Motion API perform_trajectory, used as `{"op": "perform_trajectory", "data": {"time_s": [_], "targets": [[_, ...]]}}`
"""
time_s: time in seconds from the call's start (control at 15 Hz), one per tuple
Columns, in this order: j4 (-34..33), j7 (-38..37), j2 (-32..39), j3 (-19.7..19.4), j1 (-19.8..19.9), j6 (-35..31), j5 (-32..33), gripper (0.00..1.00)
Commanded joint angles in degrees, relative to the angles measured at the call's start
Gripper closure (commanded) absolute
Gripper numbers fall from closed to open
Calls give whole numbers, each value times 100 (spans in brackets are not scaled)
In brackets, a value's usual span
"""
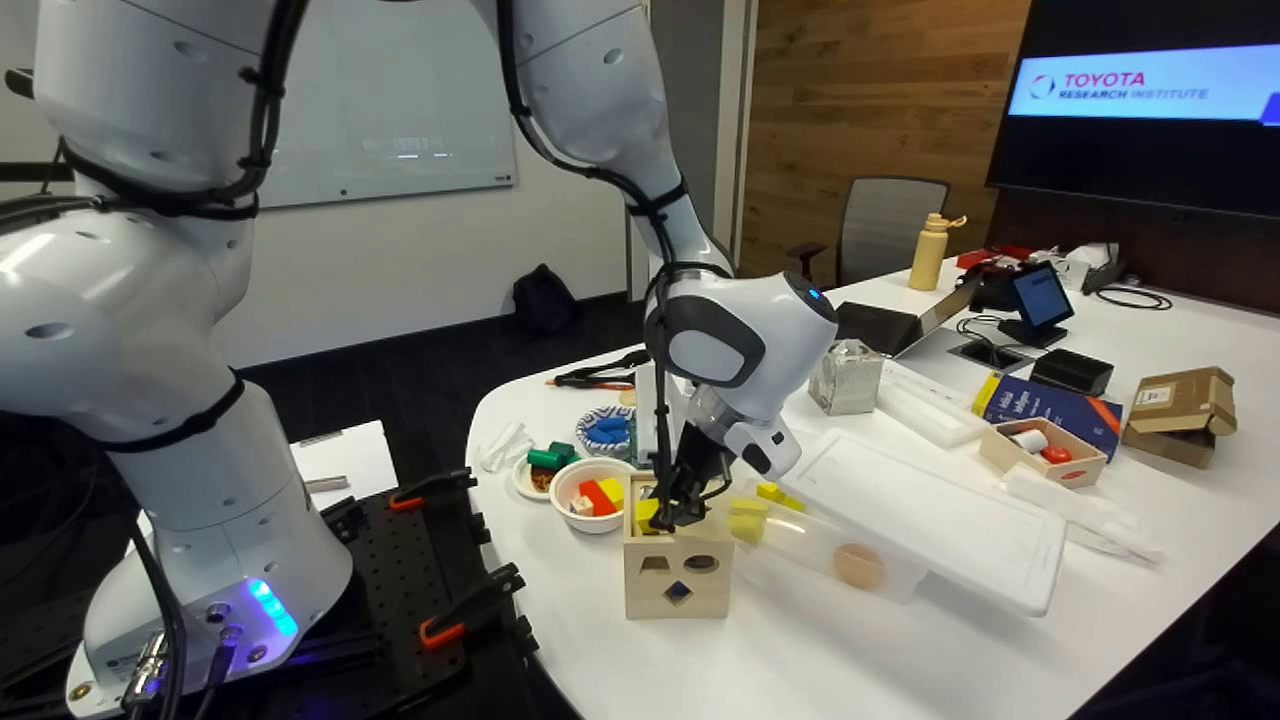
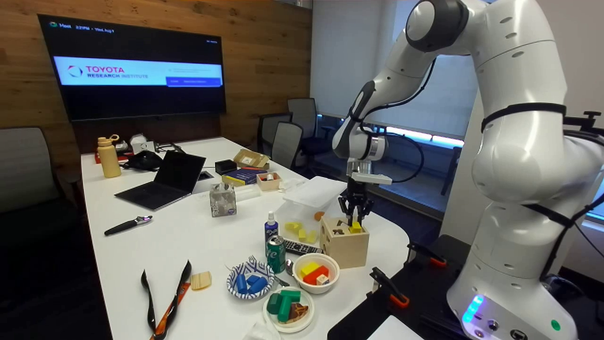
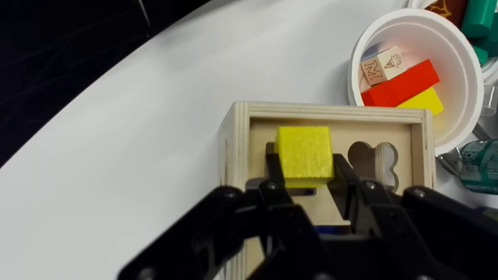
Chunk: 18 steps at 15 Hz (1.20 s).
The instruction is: Put one blue block and one yellow block in the wooden toy box.
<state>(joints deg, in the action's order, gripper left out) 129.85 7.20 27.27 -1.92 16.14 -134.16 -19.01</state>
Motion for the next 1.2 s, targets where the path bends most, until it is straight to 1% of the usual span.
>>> {"op": "perform_trajectory", "data": {"time_s": [0.0,0.47,0.53,0.6,0.67,0.87,0.93,1.0,1.13], "targets": [[-66,-336,-40,-196,-224,170,185,91],[-236,-515,82,-243,-323,345,340,91],[-257,-499,95,-234,-326,347,341,58],[-286,-487,114,-230,-331,375,348,40],[-319,-474,131,-222,-338,402,344,35],[-384,-464,155,-220,-354,441,342,11],[-396,-461,150,-219,-357,444,342,5],[-405,-456,135,-216,-363,445,343,0],[-388,-523,47,-237,-429,456,412,0]]}}
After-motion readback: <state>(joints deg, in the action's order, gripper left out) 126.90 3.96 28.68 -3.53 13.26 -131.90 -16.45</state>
